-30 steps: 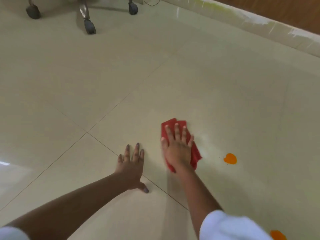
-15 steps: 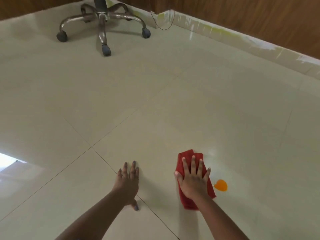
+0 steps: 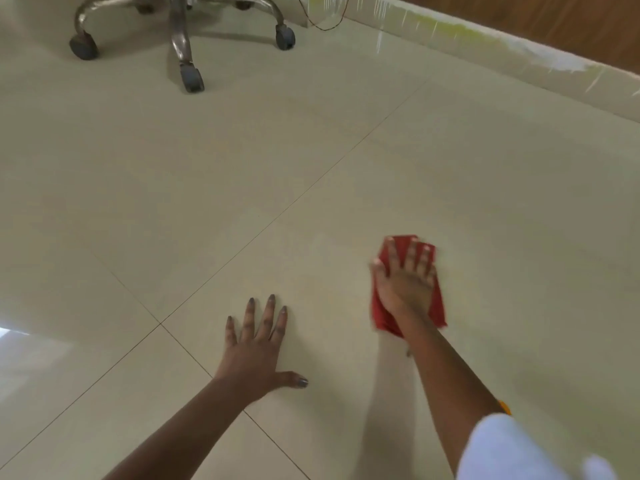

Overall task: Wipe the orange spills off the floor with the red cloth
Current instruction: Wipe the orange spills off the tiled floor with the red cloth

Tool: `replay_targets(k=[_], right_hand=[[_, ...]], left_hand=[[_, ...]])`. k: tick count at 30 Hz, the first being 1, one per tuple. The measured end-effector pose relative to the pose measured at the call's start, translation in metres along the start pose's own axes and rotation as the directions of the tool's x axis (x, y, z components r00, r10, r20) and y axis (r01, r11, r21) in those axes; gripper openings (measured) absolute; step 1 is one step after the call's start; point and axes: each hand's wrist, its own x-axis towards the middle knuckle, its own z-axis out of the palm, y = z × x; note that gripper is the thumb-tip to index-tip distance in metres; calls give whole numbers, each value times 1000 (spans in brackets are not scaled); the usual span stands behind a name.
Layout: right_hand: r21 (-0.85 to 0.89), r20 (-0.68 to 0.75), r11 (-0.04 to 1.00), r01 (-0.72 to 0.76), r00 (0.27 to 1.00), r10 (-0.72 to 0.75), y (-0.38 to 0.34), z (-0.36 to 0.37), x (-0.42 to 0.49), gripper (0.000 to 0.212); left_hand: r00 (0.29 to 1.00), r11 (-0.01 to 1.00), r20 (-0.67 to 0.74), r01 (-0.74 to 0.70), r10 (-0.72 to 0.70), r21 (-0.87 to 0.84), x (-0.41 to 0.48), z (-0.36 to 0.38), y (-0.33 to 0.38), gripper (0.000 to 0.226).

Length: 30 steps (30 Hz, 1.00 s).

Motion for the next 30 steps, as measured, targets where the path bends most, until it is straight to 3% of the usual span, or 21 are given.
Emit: replay_targets(k=[2, 4, 6, 8, 11, 13, 15, 16, 18, 20, 21, 22, 24, 26, 28, 30], right_hand=[[-7, 20, 970, 242, 970, -241, -53, 7, -10, 56], [-20, 40, 869, 494, 869, -493, -77, 19, -48, 54], [-52, 25, 781, 622, 783, -622, -62, 28, -84, 52], [-66, 3, 805, 590, 807, -591, -36, 26, -80, 52], [-79, -29, 931, 357, 933, -360, -27, 13, -8, 52], [-15, -28, 972, 235, 971, -236, -66, 6, 40, 52], [7, 1, 968, 252, 968, -252, -121, 6, 53, 52], [6, 17, 939, 343, 939, -343, -151, 12, 42, 53], [-17, 38, 809, 588, 809, -587, -183, 24, 2, 53], [-40, 58, 683, 729, 684, -727, -164, 33, -32, 54], [-41, 44, 665, 746, 666, -745, -145, 34, -35, 54], [-54, 29, 688, 724, 689, -724, -128, 33, -28, 54], [-106, -9, 809, 578, 813, -582, -111, 28, 6, 53], [-72, 9, 905, 419, 908, -419, -131, 15, 50, 53], [-28, 14, 926, 377, 926, -377, -177, 12, 73, 53], [-5, 22, 890, 455, 890, -455, -220, 19, 68, 53]], left_hand=[[1000, 1000, 1, -7, 7, -18, -2, -2, 0, 123], [1000, 997, -11, -12, 11, -76, -3, -7, -2, 118], [999, 996, -44, 14, -18, -90, -5, -13, -16, 117], [997, 997, -54, 57, -60, -49, -4, -19, -39, 121], [998, 993, -20, 64, -66, -103, 4, -18, -57, 126], [998, 987, -20, 56, -60, -154, 7, -13, -60, 128], [998, 984, -17, 49, -53, -174, 10, -14, -54, 128], [998, 984, -16, 52, -56, -172, 9, -16, -55, 127], [997, 979, -19, 65, -70, -194, 4, -20, -56, 121], [996, 979, -39, 76, -85, -187, -5, -18, -64, 118], [994, 980, -50, 85, -95, -179, -9, -15, -70, 119], [994, 979, -46, 91, -101, -184, -12, -12, -75, 120], [995, 971, -26, 88, -96, -220, -11, -7, -82, 121], [996, 969, -18, 86, -93, -232, -6, -5, -81, 123], [995, 972, -16, 92, -98, -217, -2, -3, -82, 125], [995, 974, -17, 88, -94, -211, 0, -1, -81, 126]])
